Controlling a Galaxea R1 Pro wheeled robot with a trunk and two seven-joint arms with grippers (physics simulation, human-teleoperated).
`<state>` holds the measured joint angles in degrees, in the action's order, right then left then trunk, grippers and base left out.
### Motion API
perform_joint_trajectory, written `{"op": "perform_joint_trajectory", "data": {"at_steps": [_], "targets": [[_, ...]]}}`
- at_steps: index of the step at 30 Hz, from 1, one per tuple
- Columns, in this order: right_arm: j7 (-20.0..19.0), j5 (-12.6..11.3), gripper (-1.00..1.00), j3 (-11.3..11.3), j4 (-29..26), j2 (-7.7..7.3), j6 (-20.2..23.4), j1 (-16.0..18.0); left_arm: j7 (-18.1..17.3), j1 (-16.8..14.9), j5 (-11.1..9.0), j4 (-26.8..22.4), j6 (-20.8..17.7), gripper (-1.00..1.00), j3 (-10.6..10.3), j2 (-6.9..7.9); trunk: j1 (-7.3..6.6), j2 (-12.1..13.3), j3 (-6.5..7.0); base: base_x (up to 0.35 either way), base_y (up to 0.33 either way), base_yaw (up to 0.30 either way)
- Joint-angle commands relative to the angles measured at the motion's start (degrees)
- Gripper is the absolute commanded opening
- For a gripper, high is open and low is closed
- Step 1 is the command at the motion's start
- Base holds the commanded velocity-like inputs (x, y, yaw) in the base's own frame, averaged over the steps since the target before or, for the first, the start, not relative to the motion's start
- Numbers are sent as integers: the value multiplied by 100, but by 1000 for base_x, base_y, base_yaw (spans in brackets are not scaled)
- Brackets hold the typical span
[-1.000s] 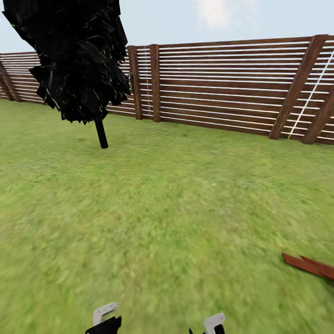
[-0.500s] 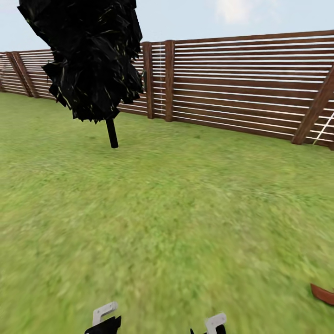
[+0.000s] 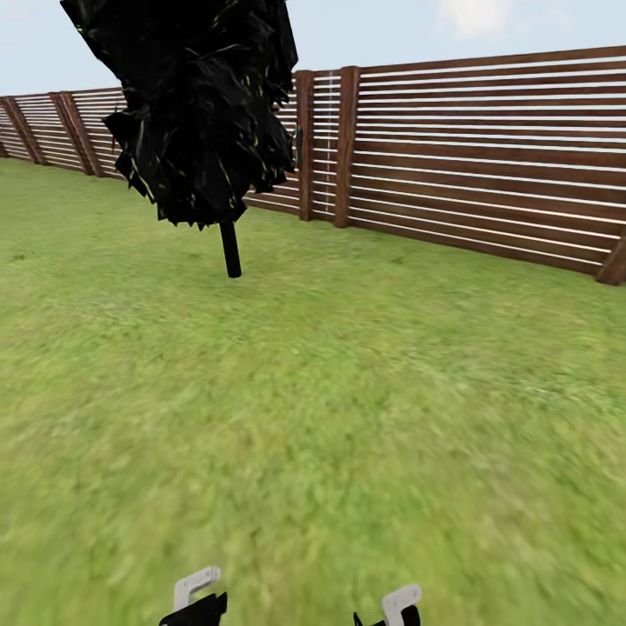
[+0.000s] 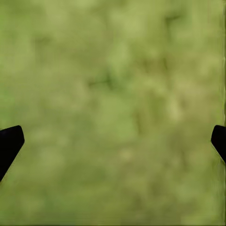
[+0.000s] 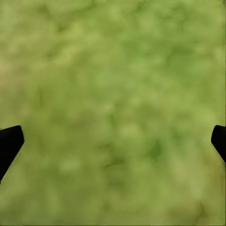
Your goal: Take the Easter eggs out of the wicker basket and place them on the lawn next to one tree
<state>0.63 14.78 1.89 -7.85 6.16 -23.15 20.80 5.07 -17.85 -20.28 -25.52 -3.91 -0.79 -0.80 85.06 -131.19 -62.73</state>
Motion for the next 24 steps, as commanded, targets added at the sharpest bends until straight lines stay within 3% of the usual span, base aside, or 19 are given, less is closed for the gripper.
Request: {"op": "perform_joint_trajectory", "data": {"at_steps": [1, 13, 24], "targets": [[2, 4, 100, 19, 3, -1, -14, 3, 29, 1, -37, -14, -31, 100, -9, 0, 3, -1, -5, 336, 0, 13], [-9, 28, 100, 45, -112, -2, -31, 153, 29, 1, -37, -12, -31, 100, -9, 10, 3, -1, -6, 321, 0, 2], [-2, 16, 100, 40, -120, 17, -32, 161, 29, 1, -39, -9, -28, 100, -9, 18, 3, -1, -56, 28, 0, 177]]}}
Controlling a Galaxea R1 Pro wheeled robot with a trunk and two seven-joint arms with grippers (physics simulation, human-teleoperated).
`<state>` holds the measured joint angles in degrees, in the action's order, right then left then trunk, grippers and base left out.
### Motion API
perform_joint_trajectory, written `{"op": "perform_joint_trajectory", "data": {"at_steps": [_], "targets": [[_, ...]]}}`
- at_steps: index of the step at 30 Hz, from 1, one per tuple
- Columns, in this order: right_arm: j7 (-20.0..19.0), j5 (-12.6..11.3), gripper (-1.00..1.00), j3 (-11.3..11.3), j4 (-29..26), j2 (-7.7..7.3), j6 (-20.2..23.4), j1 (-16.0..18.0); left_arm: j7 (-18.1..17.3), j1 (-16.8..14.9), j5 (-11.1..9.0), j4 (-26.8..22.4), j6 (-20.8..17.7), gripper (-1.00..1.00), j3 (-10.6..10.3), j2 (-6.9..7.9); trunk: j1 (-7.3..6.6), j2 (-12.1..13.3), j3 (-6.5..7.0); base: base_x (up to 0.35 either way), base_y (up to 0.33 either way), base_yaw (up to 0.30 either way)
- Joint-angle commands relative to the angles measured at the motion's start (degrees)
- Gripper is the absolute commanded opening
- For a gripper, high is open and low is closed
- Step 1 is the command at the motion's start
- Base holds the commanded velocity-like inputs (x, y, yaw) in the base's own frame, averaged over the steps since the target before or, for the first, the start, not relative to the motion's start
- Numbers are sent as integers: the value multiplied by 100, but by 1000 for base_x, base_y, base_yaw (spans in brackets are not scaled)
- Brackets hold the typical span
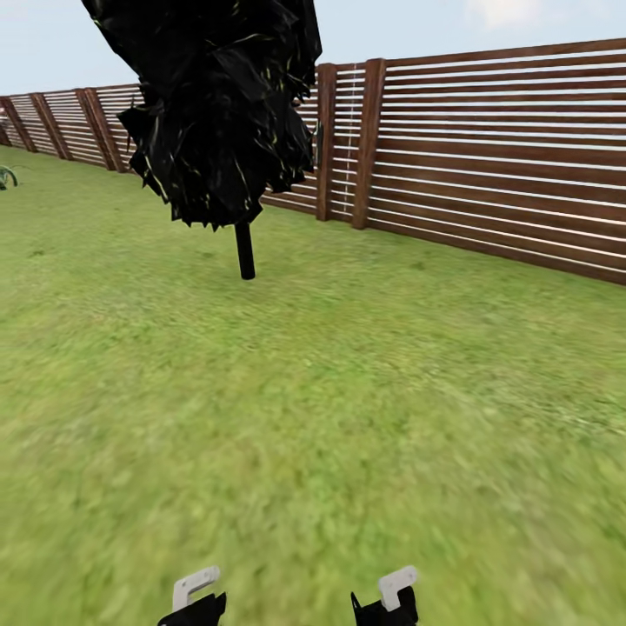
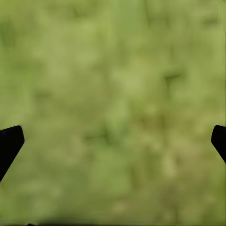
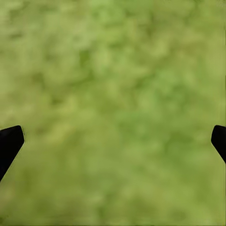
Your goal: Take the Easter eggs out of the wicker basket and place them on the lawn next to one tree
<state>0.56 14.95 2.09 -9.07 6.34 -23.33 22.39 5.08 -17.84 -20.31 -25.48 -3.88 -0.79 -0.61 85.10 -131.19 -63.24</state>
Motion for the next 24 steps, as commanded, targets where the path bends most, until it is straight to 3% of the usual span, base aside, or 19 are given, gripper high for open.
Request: {"op": "perform_joint_trajectory", "data": {"at_steps": [1, 24], "targets": [[6, -1, 100, 19, 2, -2, -14, 2, 28, 0, -38, -12, -32, 100, -9, 0, -1, -2, -11, 0, 0, 210], [11, -1, 100, 19, 2, -2, -14, 2, 28, 0, -41, -9, -34, 100, -9, 0, -1, -2, -182, 0, 0, 190]]}}
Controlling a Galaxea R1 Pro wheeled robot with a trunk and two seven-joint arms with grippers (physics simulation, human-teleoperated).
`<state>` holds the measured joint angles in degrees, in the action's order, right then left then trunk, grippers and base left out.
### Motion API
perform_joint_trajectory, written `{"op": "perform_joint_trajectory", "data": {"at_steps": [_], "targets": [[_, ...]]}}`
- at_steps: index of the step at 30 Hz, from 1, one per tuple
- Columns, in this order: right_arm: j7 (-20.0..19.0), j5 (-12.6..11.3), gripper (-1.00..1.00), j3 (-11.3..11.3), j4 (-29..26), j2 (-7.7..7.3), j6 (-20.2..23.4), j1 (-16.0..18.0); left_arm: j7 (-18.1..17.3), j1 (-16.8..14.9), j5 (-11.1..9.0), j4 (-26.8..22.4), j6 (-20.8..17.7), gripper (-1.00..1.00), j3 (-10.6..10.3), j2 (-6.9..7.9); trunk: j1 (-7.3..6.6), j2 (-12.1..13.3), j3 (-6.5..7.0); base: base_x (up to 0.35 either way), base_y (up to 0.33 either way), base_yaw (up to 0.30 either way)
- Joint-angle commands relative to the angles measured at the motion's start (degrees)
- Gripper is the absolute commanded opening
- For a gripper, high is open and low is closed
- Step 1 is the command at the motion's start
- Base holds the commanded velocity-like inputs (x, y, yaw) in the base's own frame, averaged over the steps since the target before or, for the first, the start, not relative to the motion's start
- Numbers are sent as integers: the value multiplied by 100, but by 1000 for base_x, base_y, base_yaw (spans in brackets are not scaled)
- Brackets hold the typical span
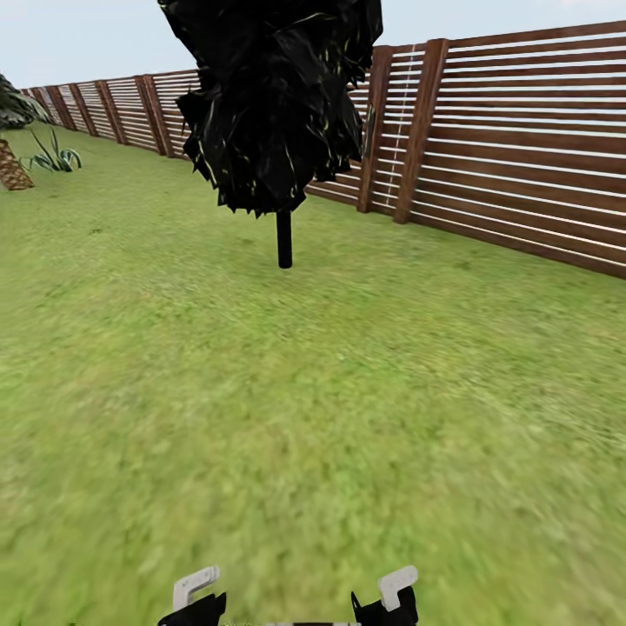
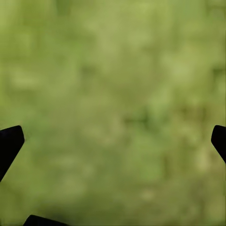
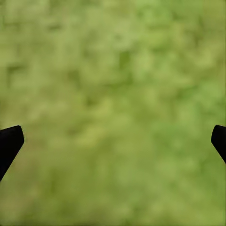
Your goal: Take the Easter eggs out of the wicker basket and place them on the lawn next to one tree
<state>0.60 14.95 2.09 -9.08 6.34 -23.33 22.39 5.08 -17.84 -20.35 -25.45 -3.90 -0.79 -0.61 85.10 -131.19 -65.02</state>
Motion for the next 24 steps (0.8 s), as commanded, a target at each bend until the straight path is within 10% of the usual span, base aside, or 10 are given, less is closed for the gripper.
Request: {"op": "perform_joint_trajectory", "data": {"at_steps": [1, 24], "targets": [[6, -1, 100, 19, 2, -1, -14, 2, 29, 0, -34, -13, -31, 100, -9, 0, -1, -2, -12, 0, 0, 159], [1, -1, 100, 11, 2, -35, -14, 2, 29, 0, -34, -13, -31, 100, -9, 0, -1, -2, -65, 0, 0, 46]]}}
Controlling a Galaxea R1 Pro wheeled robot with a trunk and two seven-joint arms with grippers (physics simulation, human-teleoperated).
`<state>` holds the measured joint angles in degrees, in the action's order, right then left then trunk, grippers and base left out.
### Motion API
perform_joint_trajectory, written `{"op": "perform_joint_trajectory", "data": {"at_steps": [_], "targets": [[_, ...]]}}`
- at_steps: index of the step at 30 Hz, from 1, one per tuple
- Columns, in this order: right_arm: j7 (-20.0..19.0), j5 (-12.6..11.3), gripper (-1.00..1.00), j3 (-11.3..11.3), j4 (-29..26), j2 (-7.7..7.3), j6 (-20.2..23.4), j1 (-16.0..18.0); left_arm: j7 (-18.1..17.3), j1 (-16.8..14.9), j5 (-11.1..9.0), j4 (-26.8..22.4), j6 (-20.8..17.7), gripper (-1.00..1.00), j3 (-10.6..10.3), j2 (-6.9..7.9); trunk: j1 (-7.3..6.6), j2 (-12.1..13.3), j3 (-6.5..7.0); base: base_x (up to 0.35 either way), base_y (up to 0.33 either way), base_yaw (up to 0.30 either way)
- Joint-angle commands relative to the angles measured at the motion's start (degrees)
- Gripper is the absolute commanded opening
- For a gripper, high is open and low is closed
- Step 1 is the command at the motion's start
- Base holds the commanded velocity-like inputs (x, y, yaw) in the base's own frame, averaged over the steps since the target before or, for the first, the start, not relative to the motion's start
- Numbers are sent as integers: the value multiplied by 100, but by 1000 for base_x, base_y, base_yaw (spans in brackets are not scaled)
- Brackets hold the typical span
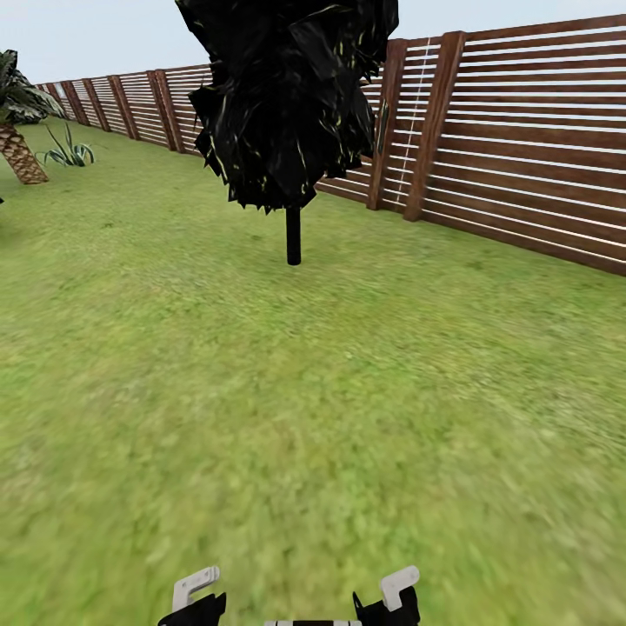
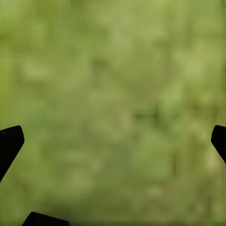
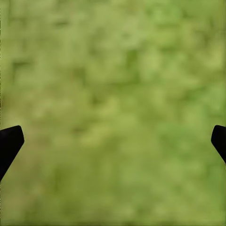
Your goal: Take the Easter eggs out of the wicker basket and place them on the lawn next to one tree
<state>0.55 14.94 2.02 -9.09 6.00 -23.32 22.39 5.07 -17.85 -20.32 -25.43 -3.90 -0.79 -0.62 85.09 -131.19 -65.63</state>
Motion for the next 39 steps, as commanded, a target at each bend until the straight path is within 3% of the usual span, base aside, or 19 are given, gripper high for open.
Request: {"op": "perform_joint_trajectory", "data": {"at_steps": [1, 39], "targets": [[6, 0, 100, 18, 3, 1, -14, 3, 29, 1, -38, -14, -29, 100, -9, 0, -1, -2, -4, 0, 0, 0], [6, 9, 100, 44, 12, -3, -14, 3, 29, 1, -35, -14, -31, 100, -9, 8, -1, -2, -4, 0, 0, 0]]}}
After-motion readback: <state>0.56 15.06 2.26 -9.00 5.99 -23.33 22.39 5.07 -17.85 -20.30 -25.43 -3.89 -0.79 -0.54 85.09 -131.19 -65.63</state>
